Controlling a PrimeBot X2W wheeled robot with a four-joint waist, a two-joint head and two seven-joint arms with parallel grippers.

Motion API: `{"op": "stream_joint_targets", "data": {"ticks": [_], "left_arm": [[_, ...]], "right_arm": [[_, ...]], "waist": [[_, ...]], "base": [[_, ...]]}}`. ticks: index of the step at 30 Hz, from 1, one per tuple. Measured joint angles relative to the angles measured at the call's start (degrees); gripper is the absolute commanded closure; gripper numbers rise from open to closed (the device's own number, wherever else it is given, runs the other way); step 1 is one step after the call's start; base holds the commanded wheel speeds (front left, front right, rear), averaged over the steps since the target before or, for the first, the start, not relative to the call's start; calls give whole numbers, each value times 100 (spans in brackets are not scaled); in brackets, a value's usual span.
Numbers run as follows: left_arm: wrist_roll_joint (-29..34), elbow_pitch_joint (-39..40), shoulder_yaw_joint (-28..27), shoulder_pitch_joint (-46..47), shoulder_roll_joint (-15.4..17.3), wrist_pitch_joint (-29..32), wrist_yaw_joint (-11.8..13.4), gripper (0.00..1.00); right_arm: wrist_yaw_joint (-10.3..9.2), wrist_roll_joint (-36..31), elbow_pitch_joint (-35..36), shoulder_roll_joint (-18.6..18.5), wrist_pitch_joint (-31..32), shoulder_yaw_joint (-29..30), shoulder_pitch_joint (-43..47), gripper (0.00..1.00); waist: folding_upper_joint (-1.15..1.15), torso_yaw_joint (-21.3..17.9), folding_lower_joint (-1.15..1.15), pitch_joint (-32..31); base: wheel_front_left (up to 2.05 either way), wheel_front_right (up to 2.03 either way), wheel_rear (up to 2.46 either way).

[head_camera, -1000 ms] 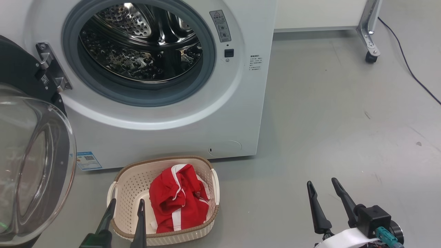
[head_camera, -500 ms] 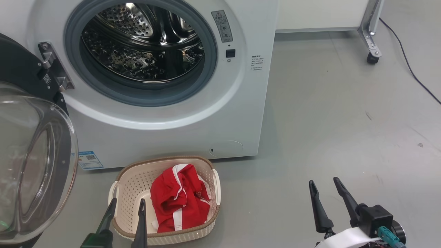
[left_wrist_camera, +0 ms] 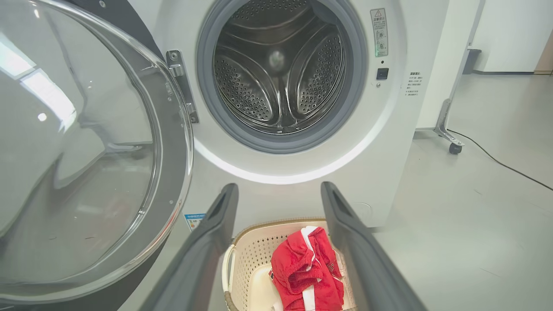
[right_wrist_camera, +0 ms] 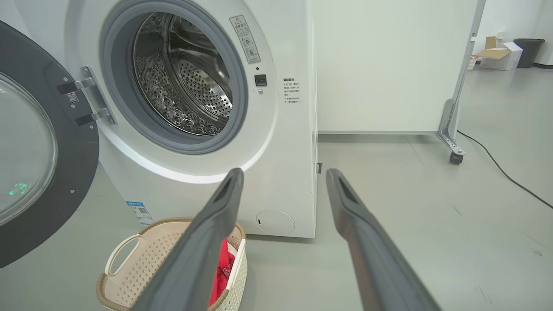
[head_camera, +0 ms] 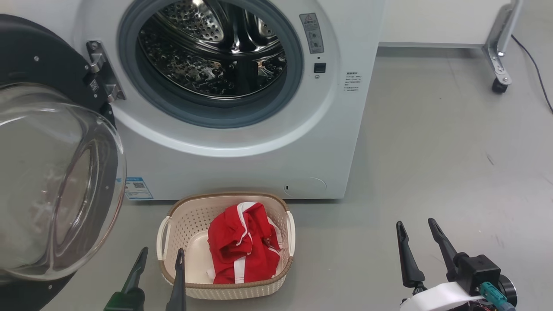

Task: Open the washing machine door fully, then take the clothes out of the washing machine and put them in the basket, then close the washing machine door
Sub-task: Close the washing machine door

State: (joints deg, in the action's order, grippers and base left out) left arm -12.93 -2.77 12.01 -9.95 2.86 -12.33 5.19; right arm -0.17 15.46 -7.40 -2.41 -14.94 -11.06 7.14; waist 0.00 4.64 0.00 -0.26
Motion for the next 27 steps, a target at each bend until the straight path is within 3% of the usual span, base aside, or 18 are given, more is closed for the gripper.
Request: {"op": "stream_joint_targets", "data": {"ticks": [8, 27], "left_arm": [[2, 20, -11, 3, 1, 0, 14, 0], [9, 101, -92, 11, 2, -1, 49, 0]], "right_arm": [[7, 0, 30, 2, 0, 7, 1, 0], [54, 15, 54, 7, 0, -219, 0, 0]], "waist": [[0, 442, 0, -24], [0, 1909, 0, -57]], "base": [[0, 0, 0], [0, 0, 0]]}}
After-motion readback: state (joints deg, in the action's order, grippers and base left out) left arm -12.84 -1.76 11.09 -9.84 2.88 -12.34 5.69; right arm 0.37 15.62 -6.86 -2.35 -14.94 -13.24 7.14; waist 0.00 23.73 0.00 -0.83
